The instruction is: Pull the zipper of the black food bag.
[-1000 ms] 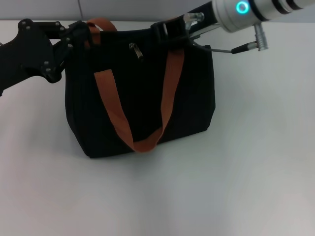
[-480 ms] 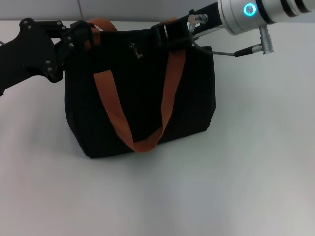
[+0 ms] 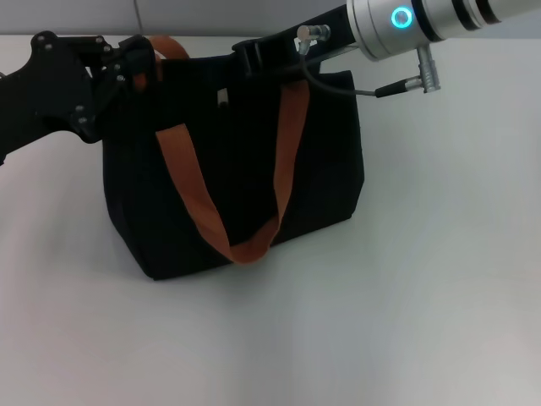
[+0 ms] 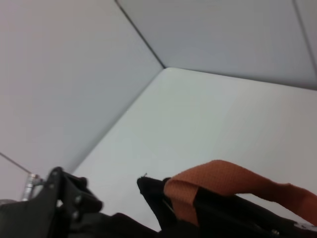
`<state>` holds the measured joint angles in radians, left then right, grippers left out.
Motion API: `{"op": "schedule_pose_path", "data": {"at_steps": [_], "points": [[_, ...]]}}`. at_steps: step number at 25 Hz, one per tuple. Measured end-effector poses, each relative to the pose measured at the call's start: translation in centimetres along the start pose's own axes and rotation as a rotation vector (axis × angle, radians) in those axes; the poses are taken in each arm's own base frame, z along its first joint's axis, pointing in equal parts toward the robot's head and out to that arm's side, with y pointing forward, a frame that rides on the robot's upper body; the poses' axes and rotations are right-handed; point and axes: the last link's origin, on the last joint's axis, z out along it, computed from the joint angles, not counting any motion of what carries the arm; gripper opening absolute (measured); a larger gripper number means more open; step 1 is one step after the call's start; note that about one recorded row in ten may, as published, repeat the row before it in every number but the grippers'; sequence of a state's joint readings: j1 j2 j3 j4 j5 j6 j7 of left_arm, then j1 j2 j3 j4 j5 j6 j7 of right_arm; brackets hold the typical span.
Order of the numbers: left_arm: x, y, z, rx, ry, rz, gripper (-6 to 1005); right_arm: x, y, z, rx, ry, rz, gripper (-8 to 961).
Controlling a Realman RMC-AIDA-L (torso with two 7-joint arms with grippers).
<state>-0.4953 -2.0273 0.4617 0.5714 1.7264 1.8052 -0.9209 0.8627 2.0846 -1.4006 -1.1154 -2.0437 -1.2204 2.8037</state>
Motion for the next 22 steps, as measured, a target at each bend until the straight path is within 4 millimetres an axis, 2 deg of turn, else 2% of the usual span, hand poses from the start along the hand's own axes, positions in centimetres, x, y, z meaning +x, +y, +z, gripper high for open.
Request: {"op": "schedule_pose_path", "data": {"at_steps": [22], "points": [[0.23,0.09,-0.22,-0.003,0.014,-0.008,31,0.53,-0.16,0.18,-0.040,0.002,0.034,203]]}}
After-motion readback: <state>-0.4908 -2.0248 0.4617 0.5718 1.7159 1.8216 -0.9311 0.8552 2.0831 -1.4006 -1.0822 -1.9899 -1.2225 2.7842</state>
